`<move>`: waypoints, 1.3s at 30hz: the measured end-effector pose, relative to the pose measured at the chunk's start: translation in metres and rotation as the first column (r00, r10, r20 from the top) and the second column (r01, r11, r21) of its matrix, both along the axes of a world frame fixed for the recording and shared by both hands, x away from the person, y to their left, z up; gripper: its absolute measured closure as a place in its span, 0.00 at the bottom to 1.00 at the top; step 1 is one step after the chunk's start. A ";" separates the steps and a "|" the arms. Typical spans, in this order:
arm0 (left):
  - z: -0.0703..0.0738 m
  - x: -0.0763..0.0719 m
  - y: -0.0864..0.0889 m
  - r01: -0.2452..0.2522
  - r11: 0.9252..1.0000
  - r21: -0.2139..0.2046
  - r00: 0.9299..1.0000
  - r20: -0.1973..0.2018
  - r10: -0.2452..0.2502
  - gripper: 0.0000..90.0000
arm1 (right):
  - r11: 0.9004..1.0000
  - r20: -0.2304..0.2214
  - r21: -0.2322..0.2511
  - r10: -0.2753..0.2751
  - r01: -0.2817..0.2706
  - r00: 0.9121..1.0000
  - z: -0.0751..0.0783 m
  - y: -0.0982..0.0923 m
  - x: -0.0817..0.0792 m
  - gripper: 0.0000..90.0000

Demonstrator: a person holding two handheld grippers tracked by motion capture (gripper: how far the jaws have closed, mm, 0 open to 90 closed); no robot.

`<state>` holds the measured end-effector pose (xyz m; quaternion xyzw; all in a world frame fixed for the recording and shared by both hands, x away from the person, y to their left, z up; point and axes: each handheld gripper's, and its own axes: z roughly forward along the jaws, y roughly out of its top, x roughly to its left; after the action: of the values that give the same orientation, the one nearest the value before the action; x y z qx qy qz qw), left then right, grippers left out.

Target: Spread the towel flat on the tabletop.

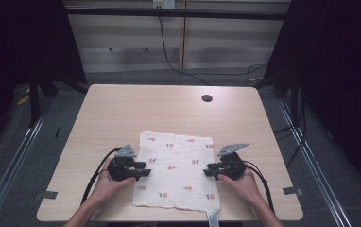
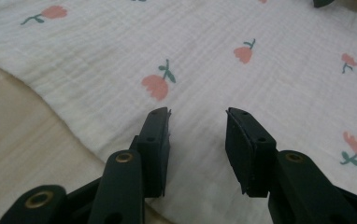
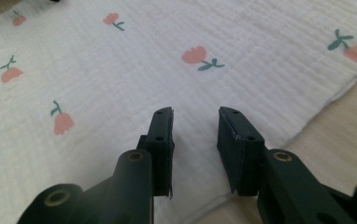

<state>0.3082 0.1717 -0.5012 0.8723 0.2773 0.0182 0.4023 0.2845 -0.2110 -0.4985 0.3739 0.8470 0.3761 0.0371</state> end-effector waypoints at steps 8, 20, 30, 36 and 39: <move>0.002 -0.015 0.003 0.021 1.000 0.015 1.000 0.006 -0.021 0.66 | 1.000 0.008 -0.009 0.015 -0.015 1.000 0.001 0.005 -0.012 0.73; 0.006 -0.013 0.008 0.033 0.999 -0.008 0.999 -0.032 -0.033 0.67 | 0.999 -0.022 0.029 0.043 -0.043 0.999 0.005 0.008 -0.014 0.67; 0.002 -0.006 0.010 0.002 1.000 0.018 1.000 -0.003 -0.002 0.67 | 0.996 0.058 0.025 -0.089 0.087 0.994 0.013 0.000 0.038 0.66; 0.000 -0.008 0.010 0.004 1.000 0.002 1.000 0.015 -0.004 0.64 | 0.991 0.057 0.015 -0.133 0.132 0.989 0.015 -0.005 0.071 0.67; -0.001 -0.007 0.012 0.004 1.000 -0.010 1.000 0.002 -0.004 0.64 | 0.989 0.056 0.005 -0.147 0.147 0.988 0.014 -0.007 0.082 0.68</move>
<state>0.3011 0.1839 -0.5017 0.8708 0.2753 0.0169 0.4069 0.3661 -0.2183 -0.4848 0.4246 0.8156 0.3831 0.0886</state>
